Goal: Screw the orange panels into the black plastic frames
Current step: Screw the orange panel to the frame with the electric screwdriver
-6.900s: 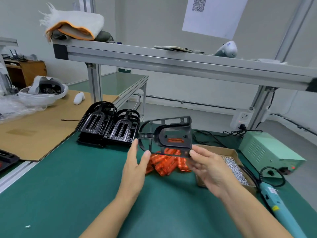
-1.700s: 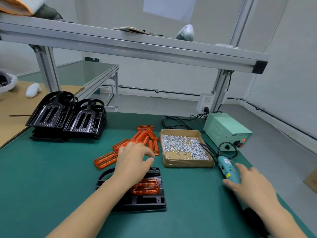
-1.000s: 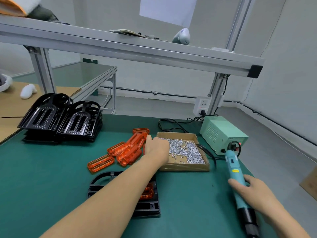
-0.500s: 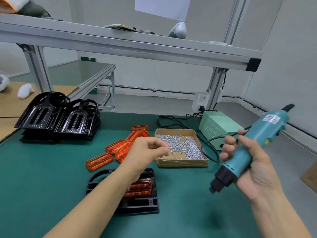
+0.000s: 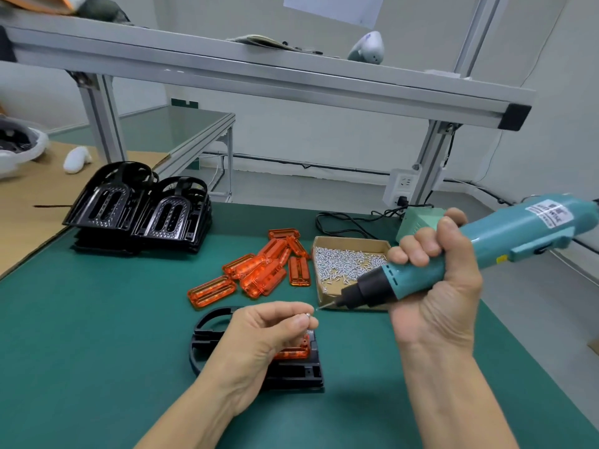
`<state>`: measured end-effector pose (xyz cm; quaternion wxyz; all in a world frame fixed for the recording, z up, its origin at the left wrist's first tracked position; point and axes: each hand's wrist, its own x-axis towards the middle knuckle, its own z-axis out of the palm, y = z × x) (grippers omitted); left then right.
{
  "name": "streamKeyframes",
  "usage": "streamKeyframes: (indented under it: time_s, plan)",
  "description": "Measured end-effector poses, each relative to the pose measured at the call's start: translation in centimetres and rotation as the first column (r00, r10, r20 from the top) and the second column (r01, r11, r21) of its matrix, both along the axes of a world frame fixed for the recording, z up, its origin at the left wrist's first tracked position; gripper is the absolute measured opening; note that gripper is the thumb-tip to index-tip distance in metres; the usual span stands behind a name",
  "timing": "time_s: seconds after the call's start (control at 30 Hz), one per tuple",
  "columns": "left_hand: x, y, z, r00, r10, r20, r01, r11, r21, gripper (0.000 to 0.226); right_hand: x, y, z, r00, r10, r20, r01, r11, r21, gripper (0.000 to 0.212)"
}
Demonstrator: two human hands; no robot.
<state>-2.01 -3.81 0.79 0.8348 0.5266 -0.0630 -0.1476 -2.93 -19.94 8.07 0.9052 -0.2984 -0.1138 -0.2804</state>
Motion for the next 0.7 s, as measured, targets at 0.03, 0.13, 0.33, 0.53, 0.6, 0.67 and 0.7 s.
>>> streamKeyframes:
  time_s: [0.03, 0.13, 0.33, 0.53, 0.6, 0.67, 0.7]
  plan:
    - [0.0, 0.0, 0.0, 1.0, 0.001, 0.003, -0.001, 1.0, -0.002, 0.024, 0.0, 0.3, 0.1, 1.0, -0.008, 0.009, 0.009, 1.0, -0.012, 0.013]
    - [-0.1, 0.2, 0.0, 1.0, 0.003, 0.021, -0.002, 1.0, -0.018, 0.025, 0.0, 1.0, 0.3, 0.999, -0.028, 0.018, 0.029, 0.998, -0.061, 0.012]
    - [-0.3, 0.4, 0.2, 0.998, -0.004, 0.065, 0.005, 1.0, -0.015, 0.023, 0.0, 1.3, 0.2, 0.999, -0.029, 0.029, 0.033, 0.992, -0.122, 0.014]
    - [-0.3, 0.4, 0.2, 0.996, 0.007, 0.089, -0.007, 1.0, 0.0, 0.024, -0.2, 1.3, 0.1, 0.999, -0.039, 0.035, 0.044, 0.988, -0.145, 0.015]
    - [-0.4, 0.3, 0.2, 0.995, 0.019, 0.097, -0.02, 1.0, 0.009, 0.024, -0.2, 1.4, 0.0, 0.998, -0.051, 0.039, 0.056, 0.987, -0.15, 0.015]
    - [-0.4, 0.3, 0.1, 0.994, 0.032, 0.103, -0.033, 0.999, 0.005, 0.024, -0.2, 1.6, -0.1, 0.997, -0.06, 0.045, 0.066, 0.988, -0.143, 0.015]
    - [-0.4, 0.3, 0.1, 0.994, 0.039, 0.105, -0.039, 0.999, -0.001, 0.025, -0.2, 1.7, -0.1, 0.997, -0.064, 0.047, 0.07, 0.989, -0.132, 0.015]
